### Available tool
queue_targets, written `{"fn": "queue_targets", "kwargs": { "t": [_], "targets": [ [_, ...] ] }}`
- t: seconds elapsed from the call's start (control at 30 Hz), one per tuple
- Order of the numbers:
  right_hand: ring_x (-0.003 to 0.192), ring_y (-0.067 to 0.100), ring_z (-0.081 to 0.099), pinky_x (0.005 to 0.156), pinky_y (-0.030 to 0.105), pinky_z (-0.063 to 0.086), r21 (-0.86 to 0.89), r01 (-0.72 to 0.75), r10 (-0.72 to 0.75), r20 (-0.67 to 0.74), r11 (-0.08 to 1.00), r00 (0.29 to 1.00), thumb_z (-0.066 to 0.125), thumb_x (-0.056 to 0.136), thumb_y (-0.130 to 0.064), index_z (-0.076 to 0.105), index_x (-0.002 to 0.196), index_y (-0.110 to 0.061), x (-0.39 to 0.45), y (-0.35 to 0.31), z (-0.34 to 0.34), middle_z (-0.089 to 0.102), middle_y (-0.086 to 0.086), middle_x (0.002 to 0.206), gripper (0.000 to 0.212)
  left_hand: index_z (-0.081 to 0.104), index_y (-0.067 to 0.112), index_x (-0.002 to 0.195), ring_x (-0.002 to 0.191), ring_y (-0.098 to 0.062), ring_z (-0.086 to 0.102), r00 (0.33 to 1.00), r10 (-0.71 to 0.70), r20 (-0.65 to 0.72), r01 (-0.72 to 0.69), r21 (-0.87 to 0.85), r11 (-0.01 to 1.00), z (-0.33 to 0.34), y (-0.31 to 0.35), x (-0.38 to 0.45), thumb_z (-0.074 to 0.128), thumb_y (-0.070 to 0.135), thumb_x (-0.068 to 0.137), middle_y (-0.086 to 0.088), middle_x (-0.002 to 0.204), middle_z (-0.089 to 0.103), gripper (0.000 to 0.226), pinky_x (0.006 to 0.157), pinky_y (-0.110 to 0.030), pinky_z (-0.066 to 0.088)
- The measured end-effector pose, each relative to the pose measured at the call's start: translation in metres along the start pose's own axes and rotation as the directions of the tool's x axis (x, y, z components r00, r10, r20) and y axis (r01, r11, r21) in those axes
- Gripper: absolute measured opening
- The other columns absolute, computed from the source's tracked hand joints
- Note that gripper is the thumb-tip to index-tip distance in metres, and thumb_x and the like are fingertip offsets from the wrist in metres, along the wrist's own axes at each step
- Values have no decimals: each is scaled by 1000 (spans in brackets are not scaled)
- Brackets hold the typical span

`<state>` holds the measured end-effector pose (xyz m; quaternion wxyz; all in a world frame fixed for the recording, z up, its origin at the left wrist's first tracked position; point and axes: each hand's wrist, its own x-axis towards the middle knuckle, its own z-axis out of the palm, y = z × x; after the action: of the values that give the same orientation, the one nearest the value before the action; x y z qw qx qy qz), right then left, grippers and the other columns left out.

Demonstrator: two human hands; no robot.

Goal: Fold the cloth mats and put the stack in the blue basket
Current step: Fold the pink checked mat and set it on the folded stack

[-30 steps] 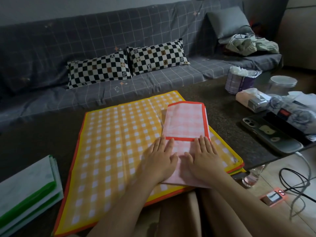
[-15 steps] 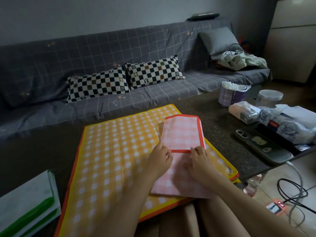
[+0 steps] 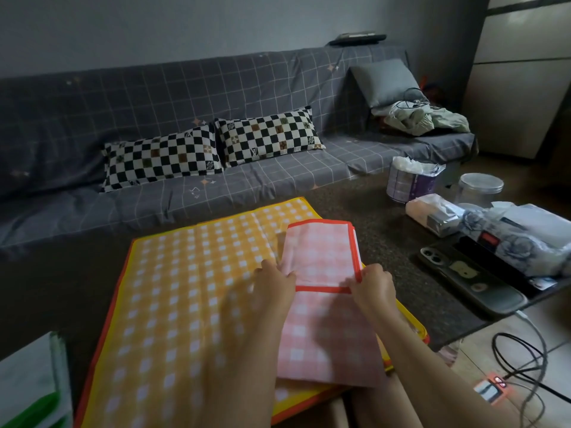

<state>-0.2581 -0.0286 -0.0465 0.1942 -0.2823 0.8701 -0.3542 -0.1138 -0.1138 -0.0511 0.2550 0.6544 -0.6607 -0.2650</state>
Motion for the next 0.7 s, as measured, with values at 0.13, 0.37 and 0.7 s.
{"fn": "queue_targets", "kwargs": {
  "t": [0.13,0.37,0.7],
  "targets": [
    [85,28,62,61,32,50,103,-105,104,13,989,994,72,81,-25,59,105,-6,10,-2,2,62,14,104,33,61,9,105,95,-29,64,995,-96,26,98,-63,993,4,0,13,70,42,79,-9,104,68,43,76,-34,52],
    [79,26,65,64,35,55,120,-167,162,48,979,986,75,77,-22,66,98,-6,15,-6,0,65,12,94,28,67,13,89,73,-21,62,993,-111,46,113,-51,992,2,1,14,68,44,80,-4,86,72,32,51,-26,35],
    [67,20,65,72,36,55,332,-89,80,41,939,996,67,84,-22,67,66,-15,10,3,-10,66,4,60,19,56,8,86,38,-8,47,988,-77,134,138,-537,832,3,-9,16,71,27,84,0,46,56,24,50,-23,41]
  ]
}}
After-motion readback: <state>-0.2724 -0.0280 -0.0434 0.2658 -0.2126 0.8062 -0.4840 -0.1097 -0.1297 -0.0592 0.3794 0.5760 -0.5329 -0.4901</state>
